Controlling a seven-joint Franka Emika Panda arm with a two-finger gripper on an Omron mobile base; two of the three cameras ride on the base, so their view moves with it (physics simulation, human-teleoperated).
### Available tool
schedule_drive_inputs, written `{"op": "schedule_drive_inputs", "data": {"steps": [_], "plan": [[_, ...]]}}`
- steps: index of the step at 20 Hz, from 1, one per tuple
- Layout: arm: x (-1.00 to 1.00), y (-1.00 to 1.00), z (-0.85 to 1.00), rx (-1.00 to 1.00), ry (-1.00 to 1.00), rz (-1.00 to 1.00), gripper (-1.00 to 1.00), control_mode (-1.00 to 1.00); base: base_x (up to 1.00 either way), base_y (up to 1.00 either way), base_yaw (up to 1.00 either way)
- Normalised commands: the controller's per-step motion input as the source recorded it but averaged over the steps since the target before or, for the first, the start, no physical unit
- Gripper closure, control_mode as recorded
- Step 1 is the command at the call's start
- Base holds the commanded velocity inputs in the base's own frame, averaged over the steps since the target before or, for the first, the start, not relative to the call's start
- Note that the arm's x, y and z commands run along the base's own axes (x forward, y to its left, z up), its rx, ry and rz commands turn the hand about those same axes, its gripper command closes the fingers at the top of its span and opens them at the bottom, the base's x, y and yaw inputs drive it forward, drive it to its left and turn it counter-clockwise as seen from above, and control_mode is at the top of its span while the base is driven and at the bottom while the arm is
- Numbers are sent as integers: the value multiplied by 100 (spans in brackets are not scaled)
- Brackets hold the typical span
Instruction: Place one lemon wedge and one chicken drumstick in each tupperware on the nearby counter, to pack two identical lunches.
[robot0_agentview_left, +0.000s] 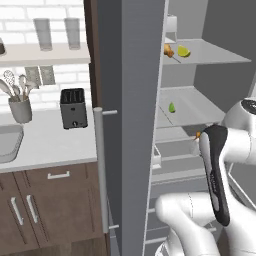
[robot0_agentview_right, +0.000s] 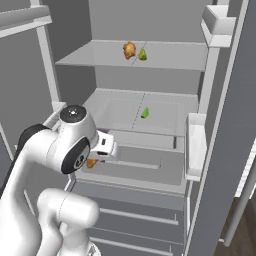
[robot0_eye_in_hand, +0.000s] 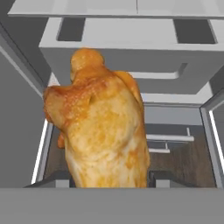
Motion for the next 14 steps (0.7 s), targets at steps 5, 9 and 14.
{"op": "schedule_drive_inputs", "data": {"steps": [5, 9, 14], "plan": [[-69, 0, 10, -3, -2, 2, 100, 100, -20, 1, 0], [0, 0, 0, 0, 0, 0, 100, 100, -100, 15, 0], [0, 0, 0, 0, 0, 0, 100, 100, -84, 68, 0]]}}
